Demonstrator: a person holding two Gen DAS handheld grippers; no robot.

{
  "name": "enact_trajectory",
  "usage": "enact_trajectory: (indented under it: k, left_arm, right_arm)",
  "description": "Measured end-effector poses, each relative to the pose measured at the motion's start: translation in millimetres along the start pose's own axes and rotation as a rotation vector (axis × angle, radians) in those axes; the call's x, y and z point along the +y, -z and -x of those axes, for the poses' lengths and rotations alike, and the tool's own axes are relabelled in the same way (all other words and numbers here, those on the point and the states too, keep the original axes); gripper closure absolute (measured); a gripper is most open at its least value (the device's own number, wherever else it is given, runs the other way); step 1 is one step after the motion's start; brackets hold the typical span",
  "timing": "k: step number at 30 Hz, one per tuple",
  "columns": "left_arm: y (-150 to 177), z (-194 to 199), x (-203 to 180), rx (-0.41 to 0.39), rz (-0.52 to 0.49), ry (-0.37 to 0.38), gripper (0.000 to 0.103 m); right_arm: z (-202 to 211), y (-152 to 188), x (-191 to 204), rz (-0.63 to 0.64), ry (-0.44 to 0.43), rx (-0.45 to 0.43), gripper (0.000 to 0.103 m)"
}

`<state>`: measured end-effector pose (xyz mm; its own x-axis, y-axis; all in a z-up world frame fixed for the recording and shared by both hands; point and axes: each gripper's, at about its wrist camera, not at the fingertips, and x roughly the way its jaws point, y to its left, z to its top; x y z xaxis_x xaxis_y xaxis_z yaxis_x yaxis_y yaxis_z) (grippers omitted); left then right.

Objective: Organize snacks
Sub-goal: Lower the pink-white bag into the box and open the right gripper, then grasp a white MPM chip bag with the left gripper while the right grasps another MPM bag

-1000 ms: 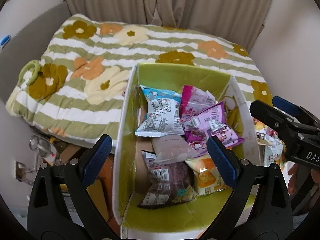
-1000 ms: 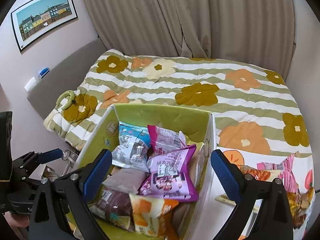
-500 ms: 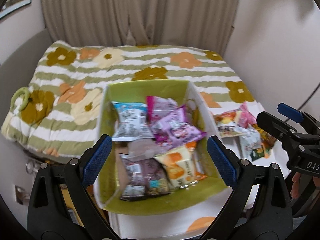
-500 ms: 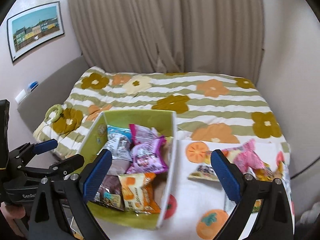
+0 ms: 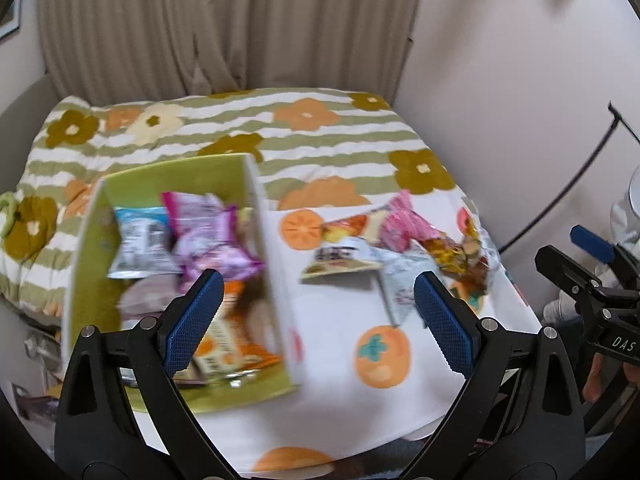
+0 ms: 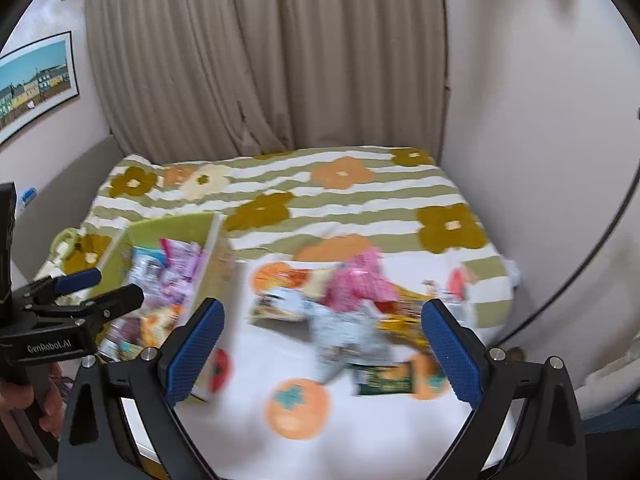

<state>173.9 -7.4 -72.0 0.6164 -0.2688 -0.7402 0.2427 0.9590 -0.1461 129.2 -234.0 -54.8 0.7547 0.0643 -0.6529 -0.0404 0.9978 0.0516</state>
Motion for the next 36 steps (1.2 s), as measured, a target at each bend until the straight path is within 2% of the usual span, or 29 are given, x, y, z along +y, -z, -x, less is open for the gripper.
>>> enact_trajectory:
  k: [7, 12, 19, 25, 32, 36]
  left_arm:
    - [5.6, -33.4, -77.2, 0.047, -0.078, -0.024, 0.008]
    - [8.6, -65.9, -113.5, 0.102, -0.155, -0.042, 0.008]
    - [10.7, -129.2, -162.6, 0.218, -0.506, -0.052, 0.008]
    - [9.3, -185.6, -174.8, 0.331, -0.645, 0.013, 0.008]
    - [17.2, -233.1, -175.0, 0.442, -0.704, 0.088, 0.008]
    - [21.8, -249.3, -174.9, 0.476, -0.719, 0.107, 0.008]
  right_arm:
    - [-4.8, 15.2, -74.3, -0.022, 0.004, 0.051, 0.005]
    - [-20.9, 25.4, -116.9, -0.029, -0.026, 0.112, 0.005]
    - [-54.2, 33.1, -148.1, -0.085, -0.023, 0.185, 0.005]
    - [-91.7, 36.6, -156.4, -0.124, 0.026, 0.246, 0.005]
    - [-138.5, 41.7, -160.5, -0.188, 0.052, 0.317, 0.005]
    - [-158.8, 47.8, -161.6, -0.221, 0.064, 0.347, 0.005]
